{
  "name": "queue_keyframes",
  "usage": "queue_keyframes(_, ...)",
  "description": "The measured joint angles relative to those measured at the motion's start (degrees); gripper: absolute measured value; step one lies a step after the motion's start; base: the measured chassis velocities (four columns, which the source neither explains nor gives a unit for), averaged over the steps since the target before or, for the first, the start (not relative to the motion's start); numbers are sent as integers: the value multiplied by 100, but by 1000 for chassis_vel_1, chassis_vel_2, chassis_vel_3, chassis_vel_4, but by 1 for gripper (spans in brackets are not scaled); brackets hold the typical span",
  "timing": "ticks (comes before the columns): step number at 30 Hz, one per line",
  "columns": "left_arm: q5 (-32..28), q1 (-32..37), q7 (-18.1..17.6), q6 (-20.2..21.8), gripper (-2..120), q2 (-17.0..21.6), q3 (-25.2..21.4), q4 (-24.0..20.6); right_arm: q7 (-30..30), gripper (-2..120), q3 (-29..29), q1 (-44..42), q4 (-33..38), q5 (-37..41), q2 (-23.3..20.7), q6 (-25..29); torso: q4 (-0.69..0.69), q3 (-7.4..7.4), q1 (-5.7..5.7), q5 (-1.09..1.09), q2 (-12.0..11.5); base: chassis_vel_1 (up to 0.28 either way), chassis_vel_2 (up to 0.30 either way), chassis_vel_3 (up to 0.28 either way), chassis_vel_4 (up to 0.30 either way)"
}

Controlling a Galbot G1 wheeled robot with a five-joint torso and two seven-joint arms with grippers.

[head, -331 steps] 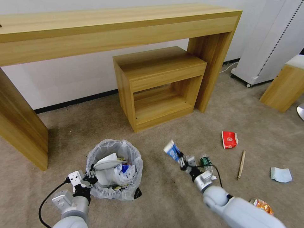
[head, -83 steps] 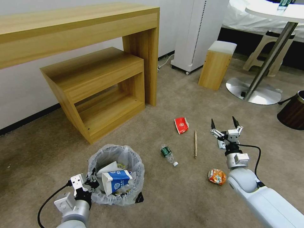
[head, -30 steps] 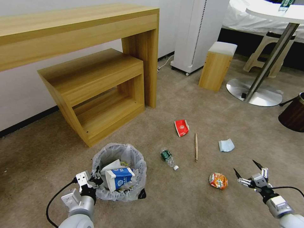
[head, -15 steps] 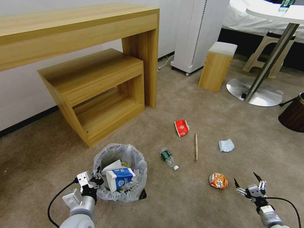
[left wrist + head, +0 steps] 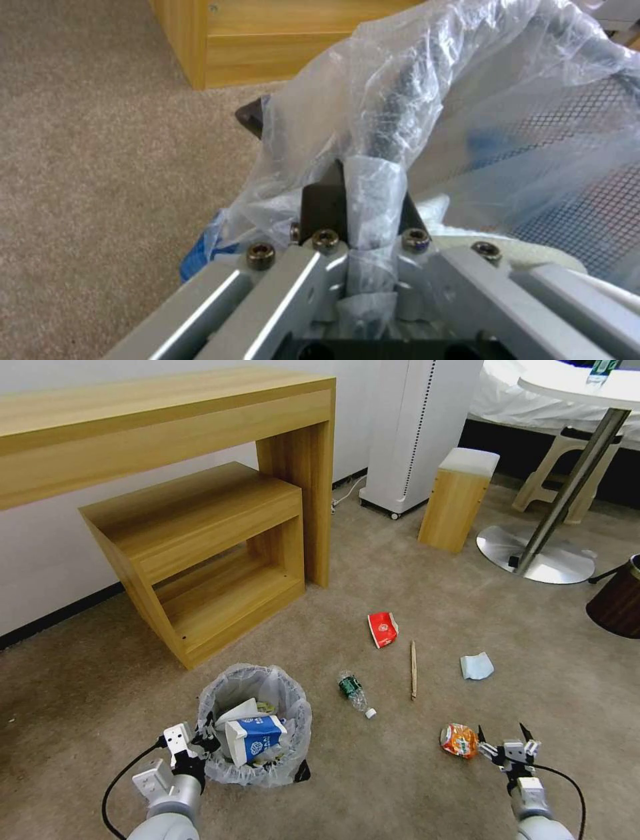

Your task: Pick up the trash bin and place the garbage on the floor into it.

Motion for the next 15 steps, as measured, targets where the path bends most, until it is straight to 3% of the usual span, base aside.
queue_keyframes(7, -39, 14, 3, -9, 0, 36, -15, 0, 51, 100, -46, 225, -171, 565, 380, -62, -1, 0, 0, 0, 0, 0, 0, 0, 0)
queue_keyframes(15, -39, 31, 25, -27, 0, 25, 28, 13, 113, 100, -149, 734, -627, 690, 859, -65, 0, 0, 0, 0, 0, 0, 0, 0, 0)
